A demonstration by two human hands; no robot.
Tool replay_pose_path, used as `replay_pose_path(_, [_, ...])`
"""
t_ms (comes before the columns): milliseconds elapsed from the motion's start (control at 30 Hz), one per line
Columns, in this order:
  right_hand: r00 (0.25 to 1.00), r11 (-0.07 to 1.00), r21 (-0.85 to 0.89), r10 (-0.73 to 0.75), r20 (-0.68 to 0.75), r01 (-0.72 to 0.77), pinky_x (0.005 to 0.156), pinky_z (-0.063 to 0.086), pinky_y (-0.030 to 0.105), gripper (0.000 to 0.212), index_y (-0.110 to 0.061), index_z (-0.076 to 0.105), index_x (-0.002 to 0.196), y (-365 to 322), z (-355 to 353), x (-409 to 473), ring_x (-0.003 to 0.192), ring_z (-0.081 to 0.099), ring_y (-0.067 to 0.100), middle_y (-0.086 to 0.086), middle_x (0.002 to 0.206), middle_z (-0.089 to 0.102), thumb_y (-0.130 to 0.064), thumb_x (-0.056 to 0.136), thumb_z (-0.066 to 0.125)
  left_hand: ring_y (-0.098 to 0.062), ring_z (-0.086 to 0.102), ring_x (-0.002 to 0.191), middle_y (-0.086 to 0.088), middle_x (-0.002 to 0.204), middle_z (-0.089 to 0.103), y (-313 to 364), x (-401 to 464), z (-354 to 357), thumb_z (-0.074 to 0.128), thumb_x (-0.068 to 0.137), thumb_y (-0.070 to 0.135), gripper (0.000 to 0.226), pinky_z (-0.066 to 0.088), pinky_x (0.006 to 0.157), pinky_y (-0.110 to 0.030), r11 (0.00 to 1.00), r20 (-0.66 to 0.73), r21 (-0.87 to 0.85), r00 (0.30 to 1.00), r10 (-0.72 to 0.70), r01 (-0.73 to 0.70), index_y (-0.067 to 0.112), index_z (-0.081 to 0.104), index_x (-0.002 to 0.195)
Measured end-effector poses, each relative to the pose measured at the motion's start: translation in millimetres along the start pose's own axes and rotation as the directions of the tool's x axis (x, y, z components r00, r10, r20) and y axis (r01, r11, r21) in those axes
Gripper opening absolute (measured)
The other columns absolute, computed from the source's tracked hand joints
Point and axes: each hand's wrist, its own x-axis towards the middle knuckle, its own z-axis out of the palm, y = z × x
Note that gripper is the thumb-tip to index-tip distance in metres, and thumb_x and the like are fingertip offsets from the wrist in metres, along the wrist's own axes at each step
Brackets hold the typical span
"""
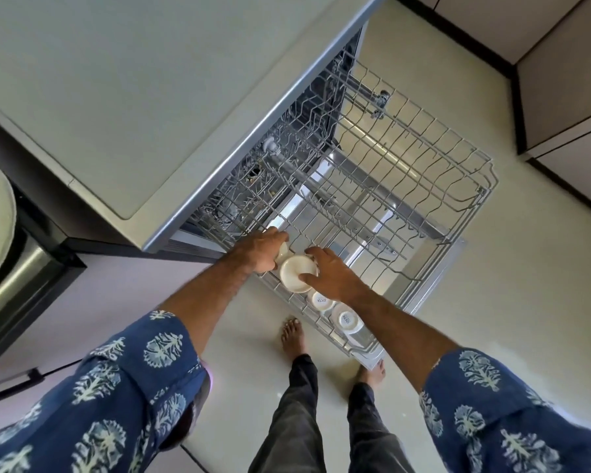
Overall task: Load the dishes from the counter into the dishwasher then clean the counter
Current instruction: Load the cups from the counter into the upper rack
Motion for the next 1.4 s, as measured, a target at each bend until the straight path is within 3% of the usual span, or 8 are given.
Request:
replay_pose_path(167, [0.999,0.999,-0.028,-0.035,-0.007,0.035,0.104,0.043,0.043,0.047,-0.015,0.048,0.136,-2.6,-18.7,-8.5,0.122,0.053,0.029,0.011,0.135,0.05,-0.029,0.094,0.063,-0.024,0.057,0.118,-0.003,0.142,0.048,-2.2,-16.1,0.4,0.07,0.086,0.016,0.072,0.051,0.095,-0.043,0.995,-0.096,0.099,0.995,0.003,0.007,0.021,0.034,0.147])
replay_pose_path(367, [0.98,0.967,-0.167,-0.197,-0.019,0.191,0.103,0.043,0.04,0.044,-0.014,0.048,0.137,-27.1,-53.8,-31.2,0.122,0.053,0.029,0.011,0.136,0.052,-0.022,0.095,0.061,-0.023,0.049,0.126,-0.003,0.139,0.049,16.3,-80.4,-2.1,0.065,0.089,0.026,0.047,0.039,0.107,-0.044,0.982,-0.402,0.185,0.915,0.044,0.034,0.019,0.051,0.134])
replay_pose_path(533, [0.902,0.813,-0.393,-0.412,0.131,0.429,0.108,0.039,0.047,0.057,-0.017,0.038,0.146,-67.1,-67.1,-59.8,0.132,0.043,0.032,0.009,0.146,0.043,-0.029,0.094,0.058,-0.033,0.039,0.137,-0.01,0.148,0.037,47.1,-160.4,17.9,0.058,0.09,0.042,0.059,0.036,0.109,-0.054,0.967,-0.543,0.136,0.833,-0.11,0.216,0.02,0.041,0.142])
replay_pose_path(667, [0.737,0.512,-0.575,-0.621,0.266,0.639,0.108,0.038,0.042,0.067,-0.016,0.028,0.154,-108.2,-65.0,-108.7,0.133,0.042,0.032,0.011,0.15,0.038,-0.035,0.096,0.056,-0.032,0.012,0.151,-0.008,0.164,0.014,89.4,-242.1,35.7,0.046,0.097,0.049,0.069,0.014,0.119,-0.056,0.892,-0.537,-0.144,0.723,-0.435,0.429,0.02,0.023,0.155])
replay_pose_path(733, [0.625,0.341,-0.607,-0.699,0.347,0.718,0.112,0.034,0.042,0.072,-0.015,0.023,0.156,-130.7,-55.5,-138.9,0.139,0.037,0.032,0.012,0.156,0.032,-0.04,0.096,0.054,-0.032,0.006,0.152,-0.008,0.166,0.008,106.6,-287.0,46.4,0.042,0.099,0.051,0.071,0.008,0.121,-0.056,0.819,-0.563,-0.246,0.612,-0.556,0.518,0.019,0.018,0.157])
replay_pose_path(933, [0.296,-0.068,-0.547,-0.782,0.549,0.834,0.119,0.026,0.044,0.077,-0.02,0.013,0.158,-209.3,1.7,-231.8,0.147,0.026,0.029,0.008,0.163,0.019,-0.05,0.096,0.049,-0.03,-0.012,0.153,-0.005,0.166,-0.01,124.2,-428.4,86.1,0.028,0.101,0.057,0.072,-0.004,0.121,-0.056,0.593,-0.538,-0.428,0.334,-0.774,0.682,0.02,0.004,0.159])
replay_pose_path(1200, [-0.07,-0.42,-0.339,-0.707,0.703,0.842,0.114,0.033,0.044,0.076,-0.018,0.021,0.156,-314.6,139.2,-357.8,0.141,0.035,0.032,0.01,0.159,0.028,-0.046,0.093,0.054,-0.031,-0.009,0.153,-0.005,0.167,-0.008,124.3,-620.1,182.3,0.04,0.098,0.055,0.079,0.0,0.121,-0.058,0.174,-0.346,-0.63,-0.073,-0.936,0.757,0.019,0.004,0.158])
replay_pose_path(1400, [-0.243,-0.58,-0.199,-0.594,0.767,0.79,0.113,0.034,0.044,0.077,-0.016,0.021,0.155,-363.2,277.4,-456.3,0.141,0.037,0.031,0.011,0.158,0.03,-0.047,0.093,0.056,-0.032,0.0,0.153,-0.005,0.167,0.002,132.3,-749.7,296.4,0.04,0.097,0.056,0.074,0.009,0.12,-0.059,-0.073,-0.183,-0.731,-0.297,-0.937,0.679,0.02,0.013,0.157])
